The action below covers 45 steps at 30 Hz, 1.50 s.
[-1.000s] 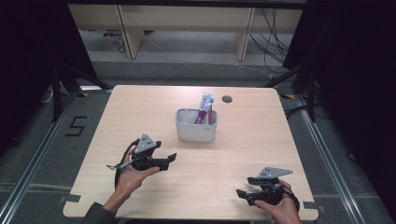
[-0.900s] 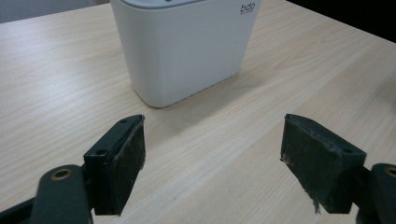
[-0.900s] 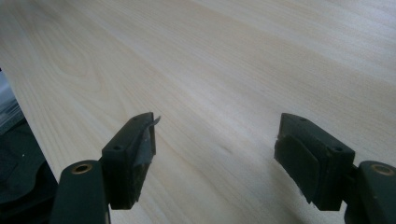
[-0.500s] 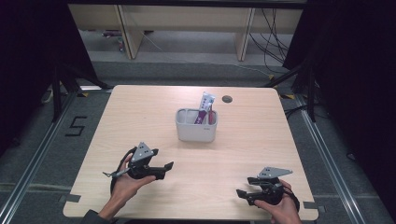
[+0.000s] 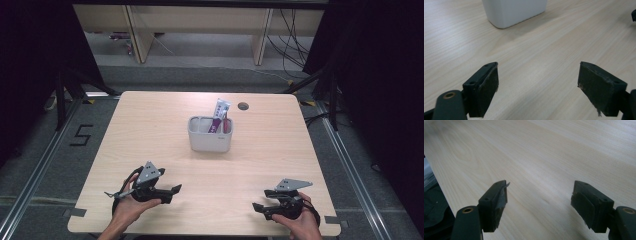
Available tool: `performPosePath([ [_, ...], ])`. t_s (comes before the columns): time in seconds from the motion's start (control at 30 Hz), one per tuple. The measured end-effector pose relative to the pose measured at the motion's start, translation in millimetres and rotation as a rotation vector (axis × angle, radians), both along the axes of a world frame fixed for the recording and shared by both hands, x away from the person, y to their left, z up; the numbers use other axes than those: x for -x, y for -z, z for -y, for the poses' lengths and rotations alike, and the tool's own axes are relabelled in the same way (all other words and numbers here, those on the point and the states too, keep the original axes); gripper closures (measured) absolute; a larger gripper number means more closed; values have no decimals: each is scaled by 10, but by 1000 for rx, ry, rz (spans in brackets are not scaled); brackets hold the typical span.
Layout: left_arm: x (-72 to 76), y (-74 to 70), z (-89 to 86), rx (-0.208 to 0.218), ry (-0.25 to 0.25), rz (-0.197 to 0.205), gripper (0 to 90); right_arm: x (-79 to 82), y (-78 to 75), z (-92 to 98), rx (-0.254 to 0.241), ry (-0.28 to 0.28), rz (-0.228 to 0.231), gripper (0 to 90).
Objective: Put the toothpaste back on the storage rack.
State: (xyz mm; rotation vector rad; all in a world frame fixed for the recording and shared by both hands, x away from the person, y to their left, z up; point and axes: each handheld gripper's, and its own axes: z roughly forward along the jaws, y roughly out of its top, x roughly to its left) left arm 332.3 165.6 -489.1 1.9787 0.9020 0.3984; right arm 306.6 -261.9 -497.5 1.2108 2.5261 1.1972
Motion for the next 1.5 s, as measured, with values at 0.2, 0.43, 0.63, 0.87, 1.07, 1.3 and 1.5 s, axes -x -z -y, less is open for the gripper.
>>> performPosePath([
  [0.2, 108, 72, -77, -24, 6, -16, 166, -2, 6, -10, 14, 1, 8, 294],
  [0.43, 210, 128, -95, -78, 33, -43, 166, -17, 12, -6, 1, -22, -14, 294],
  [0.63, 273, 183, -76, -112, 62, -62, 166, -19, 13, -12, 6, -24, -9, 294],
  [0.87, 345, 207, -65, -149, 72, -67, 166, -6, 9, -20, 21, -2, 8, 294],
  [1.07, 407, 240, -53, -172, 85, -83, 166, 2, 1, -23, 24, 1, -1, 294],
  [1.3, 427, 248, -51, -168, 87, -84, 166, 6, 2, -36, 21, -8, 4, 294],
  [1.5, 419, 250, -64, -177, 81, -86, 166, 4, 1, -37, 24, -9, 14, 294],
])
